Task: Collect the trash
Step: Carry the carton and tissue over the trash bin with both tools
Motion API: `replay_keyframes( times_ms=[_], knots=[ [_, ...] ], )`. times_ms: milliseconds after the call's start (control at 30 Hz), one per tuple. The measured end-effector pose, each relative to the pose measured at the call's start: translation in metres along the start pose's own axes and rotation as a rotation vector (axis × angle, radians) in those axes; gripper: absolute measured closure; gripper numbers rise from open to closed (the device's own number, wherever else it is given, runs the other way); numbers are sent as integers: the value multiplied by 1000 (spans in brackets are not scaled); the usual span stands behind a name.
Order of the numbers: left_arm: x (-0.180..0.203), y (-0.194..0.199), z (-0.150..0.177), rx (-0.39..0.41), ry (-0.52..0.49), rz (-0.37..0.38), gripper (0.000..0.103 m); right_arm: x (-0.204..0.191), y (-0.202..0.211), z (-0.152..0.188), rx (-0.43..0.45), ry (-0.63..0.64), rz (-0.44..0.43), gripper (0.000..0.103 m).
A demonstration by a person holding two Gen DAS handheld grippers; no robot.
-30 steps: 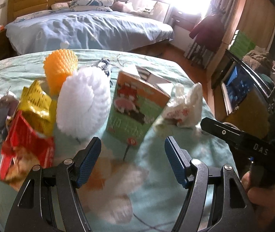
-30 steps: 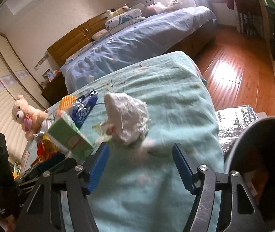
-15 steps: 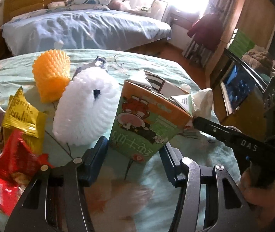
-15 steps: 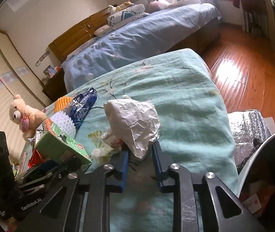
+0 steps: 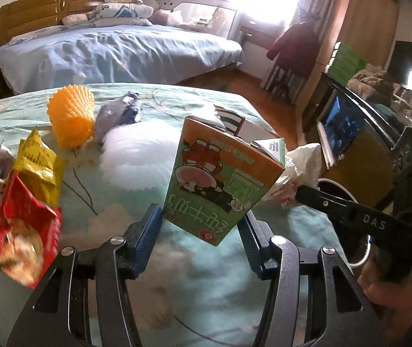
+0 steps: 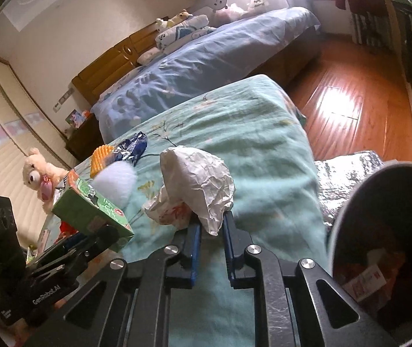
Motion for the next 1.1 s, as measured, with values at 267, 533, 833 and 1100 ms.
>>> replay_keyframes(
  times_ms=[267, 533, 833, 1100],
  knots=[
    [28, 13, 15, -7, -33, 39, 50, 14, 36, 20, 29, -40, 12, 89],
    [59, 25, 24, -6, -69, 82, 50, 25, 68, 33, 69, -66, 33, 89],
    [94, 28, 35, -17, -119, 122, 50, 49, 96, 48, 99, -114, 68, 89],
    [122, 27, 43, -33, -161, 153, 50, 71, 115, 57, 119, -153, 91, 89]
  ],
)
Point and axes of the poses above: each gripper's, at about its wrist camera, not at the fingertips, and y roughly against the way its jaws point, x to its right, z to its underside, the point moved 7 cm from there along -y, roughly the way its jaws point, and after that the axes turned 5 degrees about -z, right-handed, at the moved point
